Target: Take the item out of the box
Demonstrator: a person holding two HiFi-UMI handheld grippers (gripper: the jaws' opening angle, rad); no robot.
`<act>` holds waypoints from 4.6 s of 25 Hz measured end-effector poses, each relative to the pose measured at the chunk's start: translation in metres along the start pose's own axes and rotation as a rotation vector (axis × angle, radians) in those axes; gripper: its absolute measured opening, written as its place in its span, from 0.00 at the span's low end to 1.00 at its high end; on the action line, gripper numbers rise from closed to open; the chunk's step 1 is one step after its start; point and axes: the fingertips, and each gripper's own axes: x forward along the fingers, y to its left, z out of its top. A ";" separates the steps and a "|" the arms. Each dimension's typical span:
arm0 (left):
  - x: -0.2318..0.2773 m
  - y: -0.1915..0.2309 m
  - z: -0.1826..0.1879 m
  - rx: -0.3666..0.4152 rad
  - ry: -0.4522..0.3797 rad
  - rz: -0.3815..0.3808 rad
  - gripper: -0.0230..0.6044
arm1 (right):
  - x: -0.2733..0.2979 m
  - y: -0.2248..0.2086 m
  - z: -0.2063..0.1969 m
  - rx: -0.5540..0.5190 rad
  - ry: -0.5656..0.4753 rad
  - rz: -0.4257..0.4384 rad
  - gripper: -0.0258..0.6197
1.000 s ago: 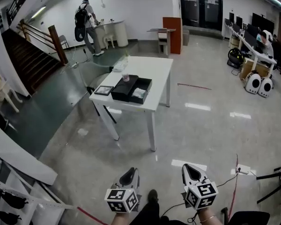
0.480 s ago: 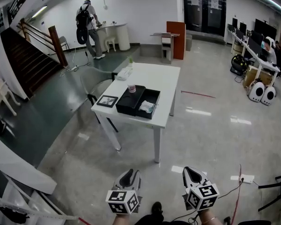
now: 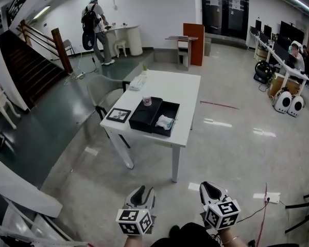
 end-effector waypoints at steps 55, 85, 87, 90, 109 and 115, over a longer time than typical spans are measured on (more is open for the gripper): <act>0.314 0.054 0.140 0.296 0.188 0.122 0.37 | 0.253 -0.161 0.104 0.022 0.080 0.194 0.20; 0.436 0.087 0.101 1.012 0.718 -0.179 0.43 | 0.304 -0.175 0.104 0.036 0.116 0.121 0.20; 0.441 0.086 0.098 1.037 0.745 -0.219 0.43 | 0.308 -0.177 0.105 0.039 0.117 0.111 0.20; 0.446 0.081 0.094 1.090 0.788 -0.278 0.43 | 0.312 -0.181 0.105 0.050 0.121 0.095 0.20; 0.469 0.092 0.062 1.304 0.969 -0.412 0.43 | 0.334 -0.183 0.105 0.081 0.134 0.058 0.20; 0.469 0.089 0.055 1.334 1.013 -0.459 0.38 | 0.337 -0.187 0.104 0.090 0.139 0.048 0.20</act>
